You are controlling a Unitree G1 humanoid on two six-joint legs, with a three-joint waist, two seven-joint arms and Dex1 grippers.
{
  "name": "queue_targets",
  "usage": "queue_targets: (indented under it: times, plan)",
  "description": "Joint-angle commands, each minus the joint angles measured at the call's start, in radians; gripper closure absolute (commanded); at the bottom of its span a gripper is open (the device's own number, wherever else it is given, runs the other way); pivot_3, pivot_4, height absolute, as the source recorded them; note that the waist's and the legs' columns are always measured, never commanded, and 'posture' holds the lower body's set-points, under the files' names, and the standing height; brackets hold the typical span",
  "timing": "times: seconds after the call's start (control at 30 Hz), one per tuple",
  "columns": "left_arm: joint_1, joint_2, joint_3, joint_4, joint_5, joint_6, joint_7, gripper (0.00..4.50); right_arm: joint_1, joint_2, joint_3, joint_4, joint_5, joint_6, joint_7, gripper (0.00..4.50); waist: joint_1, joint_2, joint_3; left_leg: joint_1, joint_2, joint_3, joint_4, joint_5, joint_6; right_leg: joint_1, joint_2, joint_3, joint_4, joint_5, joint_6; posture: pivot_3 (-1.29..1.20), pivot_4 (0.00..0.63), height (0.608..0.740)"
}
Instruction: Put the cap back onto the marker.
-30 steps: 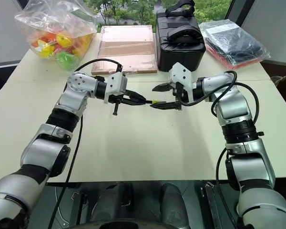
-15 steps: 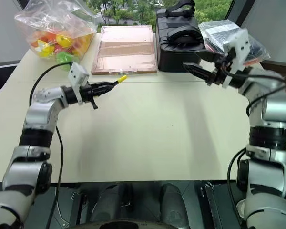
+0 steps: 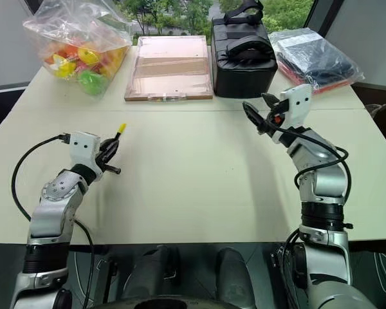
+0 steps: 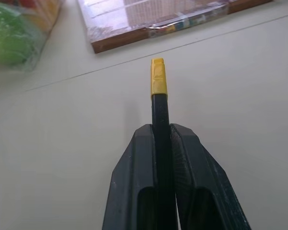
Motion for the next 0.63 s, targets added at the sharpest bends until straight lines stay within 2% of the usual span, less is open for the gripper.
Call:
queue_targets:
  times: [0.03,0.17,0.23,0.4,0.5,0.63]
  plan:
    - [-0.003,-0.01,0.028,0.011,-0.008,-0.053,0.048,2.19,-0.028,-0.005,-0.001,0.005,0.001,-0.039,-0.007,1.3,0.0,0.0,0.0,0.0,0.0,0.0,0.0,0.0,0.0,0.0,0.0,0.0,0.0,0.0,0.0,0.0,0.15,0.74]
    - [-0.012,-0.019,0.008,0.043,-0.01,-0.075,0.056,0.11,-0.024,-0.016,0.004,0.019,-0.006,-0.058,-0.01,1.3,0.0,0.0,0.0,0.0,0.0,0.0,0.0,0.0,0.0,0.0,0.0,0.0,0.0,0.0,0.0,0.0,0.15,0.74]
    - [-0.028,-0.014,0.017,0.06,-0.019,-0.083,0.054,0.04,-0.025,-0.019,0.005,0.029,-0.014,-0.07,-0.02,1.3,0.0,0.0,0.0,0.0,0.0,0.0,0.0,0.0,0.0,0.0,0.0,0.0,0.0,0.0,0.0,0.0,0.15,0.74]
    - [-0.117,0.038,0.163,0.051,-0.149,-0.009,0.064,0.04,-0.043,-0.034,-0.009,0.074,-0.026,-0.104,-0.047,1.3,-0.003,0.0,0.0,0.0,0.0,0.0,0.0,0.0,0.0,0.0,0.0,0.0,0.0,0.0,0.0,0.0,0.15,0.74]
    - [-0.149,0.152,0.251,0.028,-0.238,0.07,0.007,0.04,-0.048,-0.059,-0.034,0.126,-0.038,-0.136,-0.07,1.3,-0.005,0.0,0.0,0.0,0.0,0.0,-0.001,0.0,0.0,0.0,0.0,0.0,0.0,0.0,0.0,0.0,0.15,0.74]
    - [-0.104,0.269,0.282,0.039,-0.259,0.096,-0.065,0.04,-0.036,-0.08,-0.054,0.205,-0.075,-0.194,-0.129,1.3,-0.004,0.0,0.0,0.0,0.0,0.001,-0.001,0.002,-0.003,0.0,0.0,0.0,-0.001,0.0,0.0,0.0,0.15,0.74]
